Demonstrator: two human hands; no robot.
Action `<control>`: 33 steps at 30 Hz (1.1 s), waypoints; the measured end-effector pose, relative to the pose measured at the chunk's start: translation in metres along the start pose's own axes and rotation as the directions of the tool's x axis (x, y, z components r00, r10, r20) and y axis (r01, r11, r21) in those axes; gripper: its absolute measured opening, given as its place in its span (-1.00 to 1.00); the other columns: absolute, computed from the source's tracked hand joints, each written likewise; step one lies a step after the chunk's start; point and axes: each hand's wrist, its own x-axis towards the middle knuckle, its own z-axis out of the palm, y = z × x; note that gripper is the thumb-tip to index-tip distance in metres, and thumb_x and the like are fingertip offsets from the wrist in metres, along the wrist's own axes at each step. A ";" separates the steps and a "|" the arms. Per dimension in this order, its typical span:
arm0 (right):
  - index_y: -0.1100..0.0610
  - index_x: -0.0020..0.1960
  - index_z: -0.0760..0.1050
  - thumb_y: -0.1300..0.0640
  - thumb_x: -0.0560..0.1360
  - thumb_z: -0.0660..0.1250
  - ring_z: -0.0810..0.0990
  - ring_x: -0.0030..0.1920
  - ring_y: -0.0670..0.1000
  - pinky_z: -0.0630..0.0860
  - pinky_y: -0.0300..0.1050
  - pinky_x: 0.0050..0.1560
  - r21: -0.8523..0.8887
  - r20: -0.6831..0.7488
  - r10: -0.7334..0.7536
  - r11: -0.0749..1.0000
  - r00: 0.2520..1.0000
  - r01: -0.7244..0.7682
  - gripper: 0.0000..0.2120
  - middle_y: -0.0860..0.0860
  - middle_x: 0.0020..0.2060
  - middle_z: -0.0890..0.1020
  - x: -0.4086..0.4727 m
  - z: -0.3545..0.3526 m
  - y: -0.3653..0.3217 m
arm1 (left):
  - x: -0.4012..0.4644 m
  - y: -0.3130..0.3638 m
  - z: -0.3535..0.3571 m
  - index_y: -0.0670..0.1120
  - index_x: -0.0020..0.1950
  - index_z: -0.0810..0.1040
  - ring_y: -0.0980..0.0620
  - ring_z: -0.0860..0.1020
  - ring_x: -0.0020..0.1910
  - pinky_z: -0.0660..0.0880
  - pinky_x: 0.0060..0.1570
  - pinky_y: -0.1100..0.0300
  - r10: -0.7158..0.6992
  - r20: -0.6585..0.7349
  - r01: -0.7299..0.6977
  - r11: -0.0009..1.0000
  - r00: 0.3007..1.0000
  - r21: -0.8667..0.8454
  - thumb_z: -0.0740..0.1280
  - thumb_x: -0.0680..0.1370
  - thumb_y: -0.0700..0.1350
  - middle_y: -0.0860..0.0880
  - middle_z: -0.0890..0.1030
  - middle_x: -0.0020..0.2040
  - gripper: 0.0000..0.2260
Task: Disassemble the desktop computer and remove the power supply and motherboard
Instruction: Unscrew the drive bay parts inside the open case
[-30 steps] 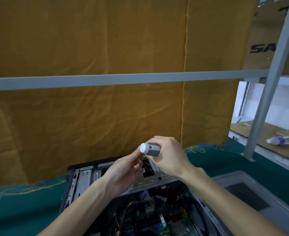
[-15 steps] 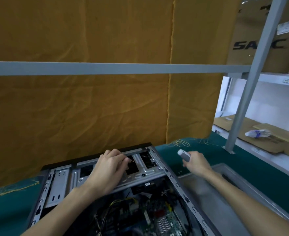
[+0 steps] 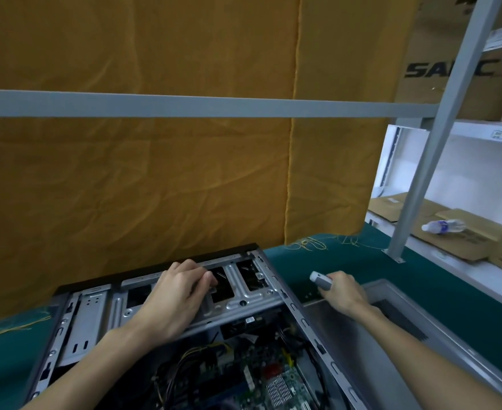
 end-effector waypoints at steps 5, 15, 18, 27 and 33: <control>0.04 -0.32 0.42 -0.01 0.52 0.48 0.47 -0.43 -0.02 0.34 -0.16 -0.36 0.360 -0.115 -0.089 0.924 0.989 0.125 -0.66 -0.07 -0.46 0.49 -0.023 -0.045 -0.048 | 0.002 -0.001 -0.004 0.19 0.10 0.61 0.24 0.40 0.04 0.38 0.08 0.20 0.053 0.010 -0.054 0.995 0.999 0.087 0.13 0.70 0.09 0.29 0.47 0.03 -0.75; 0.13 -0.11 0.41 -0.04 0.60 0.38 0.33 -0.46 -0.10 0.25 -0.28 -0.53 0.966 -0.220 -0.263 0.079 0.939 0.248 -0.72 -0.04 -0.42 0.41 -0.103 -0.118 -0.184 | 0.024 0.061 0.002 0.10 0.29 0.63 0.22 0.59 -0.07 0.45 -0.14 0.39 0.176 0.124 -0.136 0.950 0.976 -0.280 0.28 0.67 -0.07 0.19 0.58 0.00 -0.76; 0.12 -0.10 0.38 0.03 0.63 0.36 0.33 -0.45 -0.09 0.29 -0.27 -0.50 0.950 -0.258 -0.223 0.116 0.940 0.288 -0.76 -0.03 -0.41 0.39 -0.107 -0.102 -0.197 | 0.023 0.066 0.012 0.06 0.33 0.62 0.24 0.56 0.00 0.42 -0.06 0.42 0.241 0.128 -0.201 0.944 0.962 -0.262 0.26 0.66 -0.13 0.20 0.59 0.07 -0.72; 0.11 -0.14 0.34 0.13 0.65 0.34 0.32 -0.47 -0.09 0.30 -0.25 -0.51 0.894 -0.348 -0.144 0.247 0.926 0.375 -0.76 -0.05 -0.45 0.34 -0.099 -0.084 -0.196 | 0.022 0.052 0.026 0.04 0.46 0.52 0.19 0.43 0.36 0.39 0.35 0.22 0.281 0.188 -0.249 0.953 0.941 -0.175 0.15 0.59 -0.30 0.18 0.50 0.37 -0.51; 0.10 -0.12 0.35 0.11 0.65 0.34 0.33 -0.45 -0.09 0.31 -0.26 -0.50 0.900 -0.340 -0.145 0.237 0.929 0.366 -0.77 -0.06 -0.44 0.36 -0.097 -0.081 -0.193 | 0.022 0.050 0.027 0.04 0.45 0.53 0.16 0.44 0.34 0.39 0.34 0.21 0.298 0.170 -0.272 0.949 0.939 -0.161 0.17 0.56 -0.31 0.16 0.53 0.38 -0.49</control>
